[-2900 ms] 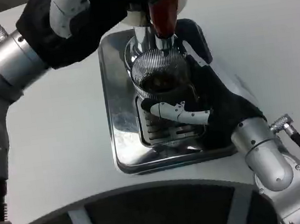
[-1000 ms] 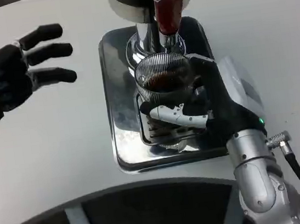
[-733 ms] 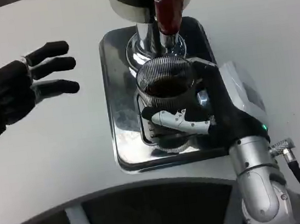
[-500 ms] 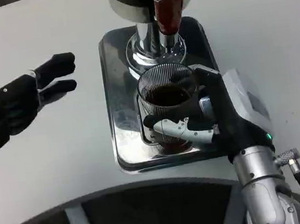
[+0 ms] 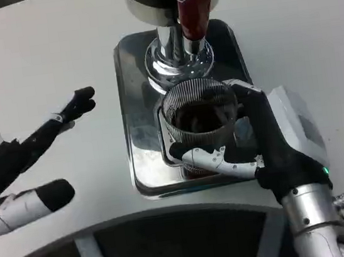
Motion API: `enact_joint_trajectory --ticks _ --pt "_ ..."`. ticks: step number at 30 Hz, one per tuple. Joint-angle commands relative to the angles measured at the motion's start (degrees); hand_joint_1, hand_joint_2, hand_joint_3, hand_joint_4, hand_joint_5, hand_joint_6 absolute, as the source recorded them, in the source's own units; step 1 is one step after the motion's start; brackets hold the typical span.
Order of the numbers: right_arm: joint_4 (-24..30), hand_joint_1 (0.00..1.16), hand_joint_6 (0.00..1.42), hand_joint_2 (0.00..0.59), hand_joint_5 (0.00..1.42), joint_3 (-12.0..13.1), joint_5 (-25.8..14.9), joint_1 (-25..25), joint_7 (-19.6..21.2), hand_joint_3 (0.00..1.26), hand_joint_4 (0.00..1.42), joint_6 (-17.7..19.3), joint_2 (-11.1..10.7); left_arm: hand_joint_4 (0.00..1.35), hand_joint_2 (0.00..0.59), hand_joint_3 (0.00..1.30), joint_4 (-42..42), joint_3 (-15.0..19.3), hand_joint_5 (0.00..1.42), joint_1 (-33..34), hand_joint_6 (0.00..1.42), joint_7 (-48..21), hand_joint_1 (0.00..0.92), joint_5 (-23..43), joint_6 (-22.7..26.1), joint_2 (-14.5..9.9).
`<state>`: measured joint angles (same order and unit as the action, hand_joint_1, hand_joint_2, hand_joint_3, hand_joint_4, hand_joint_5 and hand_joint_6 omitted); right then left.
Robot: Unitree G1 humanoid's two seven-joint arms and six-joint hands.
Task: Grasp the cup under the faucet to collect the drink, then remove the cup.
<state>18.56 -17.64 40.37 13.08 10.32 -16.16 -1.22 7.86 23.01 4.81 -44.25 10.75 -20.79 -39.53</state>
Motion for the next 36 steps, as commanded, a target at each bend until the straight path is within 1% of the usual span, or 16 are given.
enact_joint_trajectory --ticks 1,9,12,16,21,25,28,31,36 --pt "5.91 1.03 1.27 0.157 1.15 -0.53 1.15 -2.01 -1.40 0.98 1.12 1.08 -0.28 0.00 0.006 0.00 -0.09 -2.08 0.00 -2.03 0.00 4.16 0.000 -5.21 -3.63 0.81" --pt "11.28 1.03 1.28 0.157 1.15 -1.60 2.81 -6.31 -3.88 0.98 1.12 0.79 -0.70 0.00 0.007 0.00 -0.67 -5.20 0.00 -3.23 0.00 11.01 0.000 -12.60 -7.63 2.23" --pt "13.37 1.03 1.28 0.157 1.15 -1.83 3.38 -8.46 -4.89 0.98 1.12 0.95 -1.04 0.00 0.008 0.00 -0.82 -6.26 0.00 -3.54 0.00 13.05 0.000 -14.57 -8.72 2.73" --pt "16.11 1.03 1.28 0.157 1.15 -2.27 4.24 -11.37 -5.98 0.98 1.12 1.20 -1.21 0.00 0.007 0.00 -1.35 -7.96 0.00 -3.88 0.00 14.82 0.000 -16.24 -10.57 2.80" --pt "18.96 1.03 1.28 0.157 1.15 -3.10 5.16 -14.75 -7.10 0.98 1.12 1.73 -1.38 0.00 0.003 0.00 -2.75 -9.71 0.00 -4.19 0.00 15.84 0.000 -16.76 -13.42 2.45" --pt "20.44 1.03 1.28 0.157 1.15 -3.50 5.54 -16.57 -7.44 0.98 1.12 2.21 -1.45 0.00 0.000 0.00 -4.19 -10.79 0.00 -4.74 0.00 15.87 0.000 -15.57 -17.73 2.42" --pt "21.60 1.03 1.28 0.157 1.15 -3.99 5.81 -17.69 -7.68 0.98 1.12 2.68 -1.54 0.00 0.002 0.00 -4.95 -11.45 0.00 -5.12 0.00 15.78 0.000 -14.97 -20.04 2.22" --pt "22.69 1.03 1.29 0.157 1.15 -4.78 6.11 -18.58 -8.14 0.98 1.12 2.92 -1.58 0.00 0.002 0.00 -4.99 -11.81 0.00 -5.89 0.00 15.76 0.000 -14.96 -21.13 2.13" --pt "24.17 1.03 1.29 0.156 1.15 -6.29 6.54 -19.91 -9.48 0.98 1.12 3.27 -1.99 0.00 0.002 0.00 -3.45 -11.92 0.00 -8.07 0.00 16.00 0.000 -15.15 -21.40 2.43"
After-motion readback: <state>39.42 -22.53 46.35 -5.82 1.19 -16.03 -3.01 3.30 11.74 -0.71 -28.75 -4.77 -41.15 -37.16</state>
